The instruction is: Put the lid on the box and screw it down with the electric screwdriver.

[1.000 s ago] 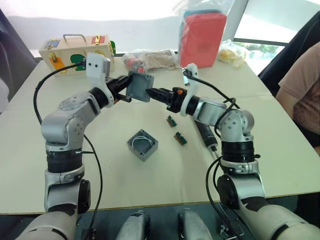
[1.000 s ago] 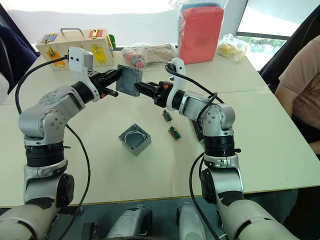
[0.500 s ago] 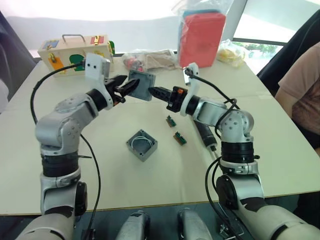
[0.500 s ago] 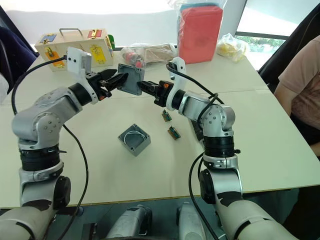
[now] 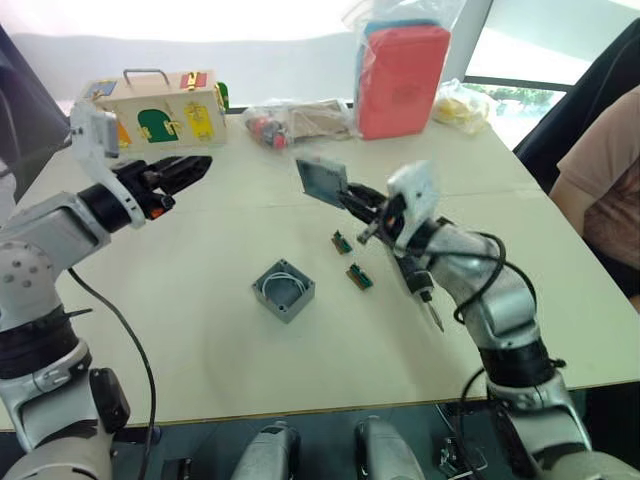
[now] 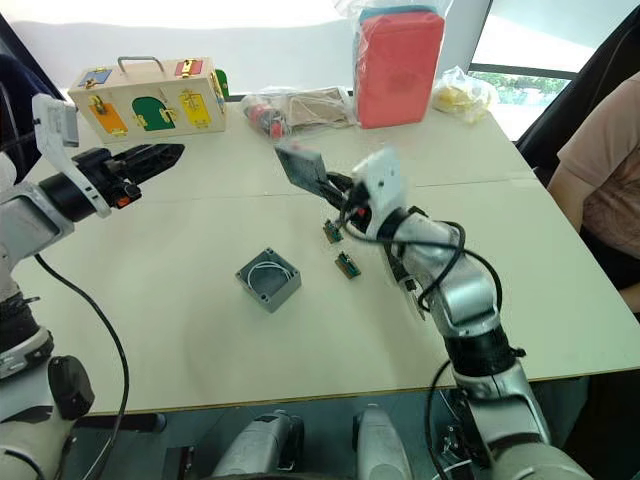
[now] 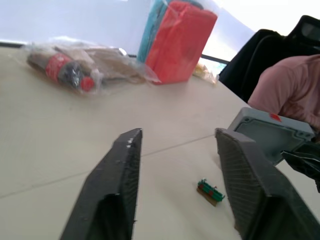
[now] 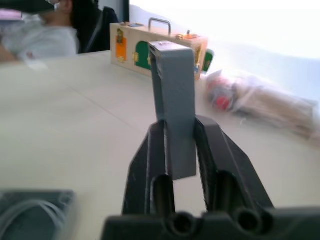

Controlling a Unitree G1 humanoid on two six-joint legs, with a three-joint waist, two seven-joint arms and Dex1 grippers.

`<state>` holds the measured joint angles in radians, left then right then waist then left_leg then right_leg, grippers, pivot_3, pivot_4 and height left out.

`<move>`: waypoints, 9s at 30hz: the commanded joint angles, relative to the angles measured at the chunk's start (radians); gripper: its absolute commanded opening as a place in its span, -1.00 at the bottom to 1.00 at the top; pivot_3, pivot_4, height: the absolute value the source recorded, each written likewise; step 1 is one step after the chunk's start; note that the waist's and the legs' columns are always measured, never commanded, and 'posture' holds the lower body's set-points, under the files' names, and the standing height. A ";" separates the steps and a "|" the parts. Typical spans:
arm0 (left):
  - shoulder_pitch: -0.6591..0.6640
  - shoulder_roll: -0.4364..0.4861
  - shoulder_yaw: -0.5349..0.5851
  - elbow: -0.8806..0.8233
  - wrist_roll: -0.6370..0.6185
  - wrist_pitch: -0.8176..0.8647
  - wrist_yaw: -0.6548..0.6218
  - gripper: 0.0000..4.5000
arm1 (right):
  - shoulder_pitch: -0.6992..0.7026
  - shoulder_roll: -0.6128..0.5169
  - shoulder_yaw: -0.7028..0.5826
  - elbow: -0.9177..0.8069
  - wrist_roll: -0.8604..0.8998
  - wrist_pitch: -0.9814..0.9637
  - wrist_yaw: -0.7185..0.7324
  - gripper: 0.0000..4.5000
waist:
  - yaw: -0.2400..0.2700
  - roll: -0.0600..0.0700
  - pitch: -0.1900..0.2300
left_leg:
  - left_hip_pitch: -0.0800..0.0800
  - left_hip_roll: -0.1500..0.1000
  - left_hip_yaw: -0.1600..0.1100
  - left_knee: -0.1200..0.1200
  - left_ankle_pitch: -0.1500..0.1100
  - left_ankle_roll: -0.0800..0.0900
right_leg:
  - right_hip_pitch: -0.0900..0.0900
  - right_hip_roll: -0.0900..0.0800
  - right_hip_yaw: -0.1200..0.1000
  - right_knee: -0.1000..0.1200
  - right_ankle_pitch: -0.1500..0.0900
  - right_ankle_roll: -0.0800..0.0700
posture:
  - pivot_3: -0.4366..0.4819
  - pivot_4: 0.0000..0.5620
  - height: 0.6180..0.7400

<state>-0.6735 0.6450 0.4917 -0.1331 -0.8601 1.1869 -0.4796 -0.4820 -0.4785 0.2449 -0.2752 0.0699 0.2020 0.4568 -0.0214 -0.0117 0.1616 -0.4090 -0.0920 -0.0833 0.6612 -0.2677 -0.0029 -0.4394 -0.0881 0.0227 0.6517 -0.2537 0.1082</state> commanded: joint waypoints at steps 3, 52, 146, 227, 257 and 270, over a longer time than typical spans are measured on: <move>-0.029 0.044 -0.115 0.023 0.017 -0.051 -0.093 -0.99 | 0.081 -0.082 0.162 -0.013 -0.476 -0.314 -0.141 -0.94 | 0.006 0.000 0.000 | 0.000 0.000 0.000 0.000 0.000 0.000 | 0.000 0.000 0.000 0.000 0.000 0.000 | -0.05 -0.47 1.00; 0.015 0.067 -0.605 0.000 0.332 -0.279 -0.448 -1.00 | 0.210 0.030 0.284 0.059 -1.049 -0.493 -0.273 -0.94 | 0.008 0.000 0.000 | 0.002 0.000 -0.001 0.000 0.001 -0.001 | 0.004 0.002 0.001 -0.001 0.000 -0.001 | -0.05 -0.47 1.00; 0.379 0.000 -0.531 -0.087 0.447 -0.415 -0.388 -1.00 | 0.099 0.157 0.123 -0.021 -0.017 0.462 0.264 -0.97 | 0.008 -0.004 -0.001 | 0.017 0.001 -0.002 -0.013 0.000 0.000 | 0.014 -0.002 0.000 -0.005 -0.003 -0.001 | -0.05 -0.47 1.00; 0.239 0.208 -0.555 -0.265 0.299 -0.389 -0.507 -1.00 | 0.140 0.090 -0.129 -0.002 0.144 0.570 0.053 -0.98 | 0.010 -0.003 -0.001 | 0.016 0.002 -0.002 -0.014 -0.002 0.002 | 0.013 -0.001 0.001 -0.006 -0.003 -0.002 | -0.05 -0.47 1.00; 0.377 0.302 -0.372 -0.272 0.230 -0.328 -0.502 -1.00 | -0.024 0.188 -0.007 -0.051 0.243 0.542 0.119 -0.98 | 0.011 -0.003 0.000 | 0.016 0.002 -0.002 -0.014 -0.002 0.003 | 0.014 -0.002 0.001 -0.006 -0.003 -0.002 | -0.05 -0.47 1.00; 0.404 0.303 -0.353 -0.324 0.218 -0.310 -0.446 -1.00 | -0.035 0.198 0.040 0.045 0.194 0.459 0.134 -0.98 | 0.007 -0.003 0.000 | 0.016 0.002 -0.002 -0.014 -0.002 0.002 | 0.013 -0.001 0.000 -0.006 -0.003 -0.002 | -0.05 -0.47 1.00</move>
<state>-0.2679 0.9345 0.1090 -0.4175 -0.6412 0.8862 -0.9353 -0.4963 -0.2872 0.2880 -0.2187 0.2730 0.6877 0.5873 -0.0139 -0.0145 0.1614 -0.3927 -0.0900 -0.0853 0.6468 -0.2692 -0.0007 -0.4267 -0.0892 0.0231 0.6461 -0.2565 0.1063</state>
